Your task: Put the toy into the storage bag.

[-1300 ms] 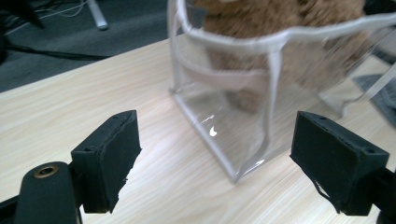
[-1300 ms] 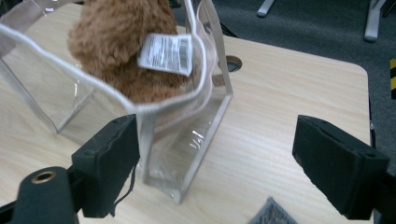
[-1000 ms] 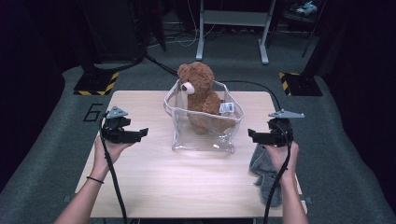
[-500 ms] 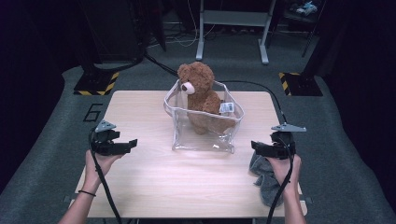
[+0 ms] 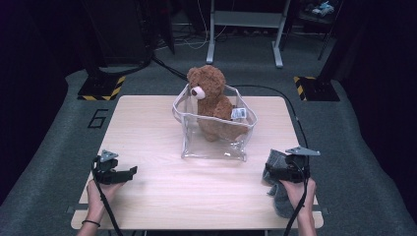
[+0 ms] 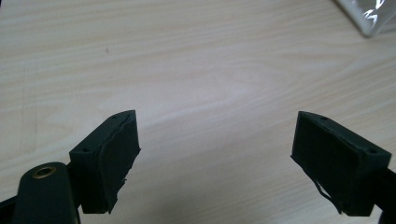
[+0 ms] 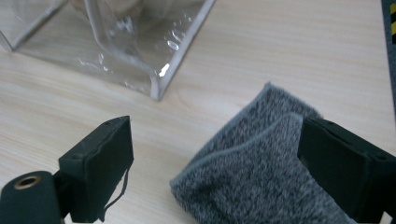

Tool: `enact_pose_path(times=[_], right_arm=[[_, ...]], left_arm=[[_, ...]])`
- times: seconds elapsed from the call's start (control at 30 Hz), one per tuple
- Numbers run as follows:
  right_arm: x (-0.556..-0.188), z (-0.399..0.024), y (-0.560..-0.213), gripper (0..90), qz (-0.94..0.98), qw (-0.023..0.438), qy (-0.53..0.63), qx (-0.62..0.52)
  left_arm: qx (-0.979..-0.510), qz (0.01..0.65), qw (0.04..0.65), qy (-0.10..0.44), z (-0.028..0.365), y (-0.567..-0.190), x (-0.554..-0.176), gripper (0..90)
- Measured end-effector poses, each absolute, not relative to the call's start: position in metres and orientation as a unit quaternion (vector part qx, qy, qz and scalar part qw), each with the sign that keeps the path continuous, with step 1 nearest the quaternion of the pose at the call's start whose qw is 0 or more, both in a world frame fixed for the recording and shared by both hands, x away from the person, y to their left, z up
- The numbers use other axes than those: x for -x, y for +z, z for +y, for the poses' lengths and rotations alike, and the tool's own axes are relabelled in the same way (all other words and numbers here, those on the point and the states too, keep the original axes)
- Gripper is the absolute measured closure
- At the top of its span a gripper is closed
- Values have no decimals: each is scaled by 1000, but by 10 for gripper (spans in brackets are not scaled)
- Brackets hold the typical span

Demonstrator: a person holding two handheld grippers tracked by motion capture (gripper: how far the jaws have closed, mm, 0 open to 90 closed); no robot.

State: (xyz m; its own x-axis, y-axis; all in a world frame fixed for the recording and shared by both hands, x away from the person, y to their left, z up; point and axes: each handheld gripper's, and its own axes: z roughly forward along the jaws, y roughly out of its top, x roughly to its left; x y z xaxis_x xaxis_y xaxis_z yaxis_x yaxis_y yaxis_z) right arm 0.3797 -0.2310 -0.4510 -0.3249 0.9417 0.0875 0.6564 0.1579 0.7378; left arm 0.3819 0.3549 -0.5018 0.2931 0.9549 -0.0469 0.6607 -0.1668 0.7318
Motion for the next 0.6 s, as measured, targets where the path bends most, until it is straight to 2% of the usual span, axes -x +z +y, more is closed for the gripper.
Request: enact_pose_path(times=[0.27, 0.6], right_arm=[[-366, -226, -483, 92, 733, 193, 357, -545], [-358, -208, -491, 89, 742, 187, 372, -526]], left_arm=[[-730, 558, 319, 231, 356, -522, -374, 136], [-727, 553, 327, 242, 356, -531, -369, 127]])
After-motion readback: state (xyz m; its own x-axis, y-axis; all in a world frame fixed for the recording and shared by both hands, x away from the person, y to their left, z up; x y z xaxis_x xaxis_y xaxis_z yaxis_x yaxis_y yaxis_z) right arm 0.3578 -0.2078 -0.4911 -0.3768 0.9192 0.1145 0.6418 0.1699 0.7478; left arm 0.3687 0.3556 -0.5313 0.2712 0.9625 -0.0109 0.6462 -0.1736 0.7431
